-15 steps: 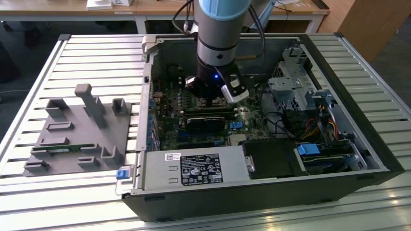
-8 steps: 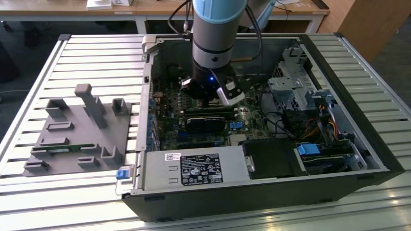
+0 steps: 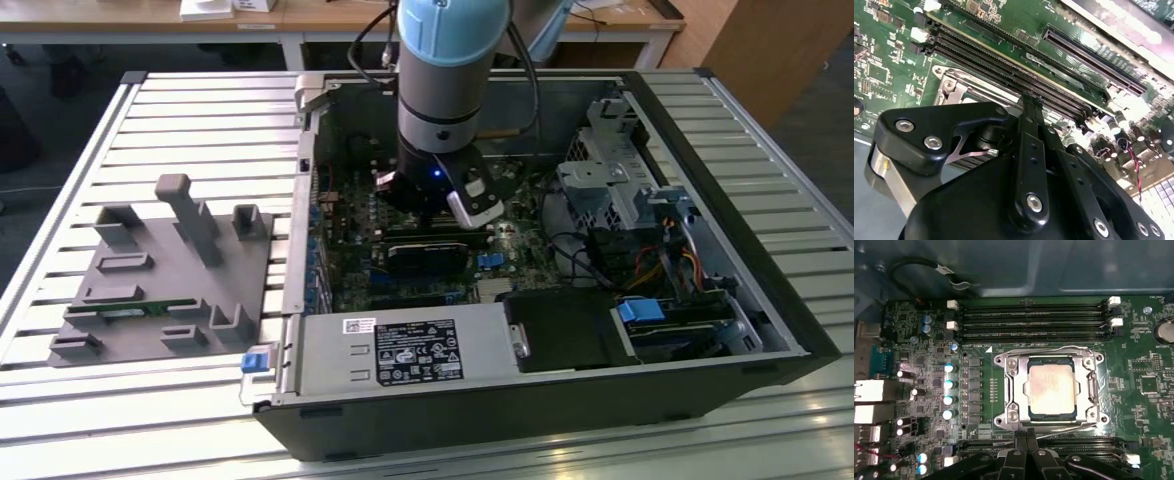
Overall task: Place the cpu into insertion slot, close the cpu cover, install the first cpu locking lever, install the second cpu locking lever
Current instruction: 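Install the second cpu locking lever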
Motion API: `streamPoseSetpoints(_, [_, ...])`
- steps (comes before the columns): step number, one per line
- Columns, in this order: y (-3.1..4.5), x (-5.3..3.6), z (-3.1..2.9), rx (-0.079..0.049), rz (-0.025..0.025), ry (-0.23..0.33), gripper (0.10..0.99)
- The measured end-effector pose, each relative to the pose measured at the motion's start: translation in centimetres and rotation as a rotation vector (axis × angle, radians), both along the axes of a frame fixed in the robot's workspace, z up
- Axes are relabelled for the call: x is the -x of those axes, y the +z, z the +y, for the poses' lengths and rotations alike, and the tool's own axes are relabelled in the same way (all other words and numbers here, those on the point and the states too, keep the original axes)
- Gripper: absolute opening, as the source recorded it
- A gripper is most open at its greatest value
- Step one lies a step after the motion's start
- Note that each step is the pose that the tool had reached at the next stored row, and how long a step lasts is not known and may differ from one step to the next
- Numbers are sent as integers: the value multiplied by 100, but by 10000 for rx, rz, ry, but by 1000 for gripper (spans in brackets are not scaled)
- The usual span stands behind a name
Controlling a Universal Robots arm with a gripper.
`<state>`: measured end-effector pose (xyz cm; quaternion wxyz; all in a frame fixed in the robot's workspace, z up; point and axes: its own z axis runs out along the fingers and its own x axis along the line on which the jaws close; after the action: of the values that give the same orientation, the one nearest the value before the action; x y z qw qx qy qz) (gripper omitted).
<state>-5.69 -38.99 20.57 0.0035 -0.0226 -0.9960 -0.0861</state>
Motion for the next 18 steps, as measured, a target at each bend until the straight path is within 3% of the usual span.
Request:
streamPoseSetpoints(2, [-15, 0, -1, -105, 1, 2, 106])
streamPoseSetpoints(6, [-18, 13, -41, -434, 0, 0, 106])
streamPoseSetpoints(12, [-20, 71, -123, -532, -1, 1, 106])
streamPoseSetpoints(18, [-49, 138, -140, -683, -1, 1, 106])
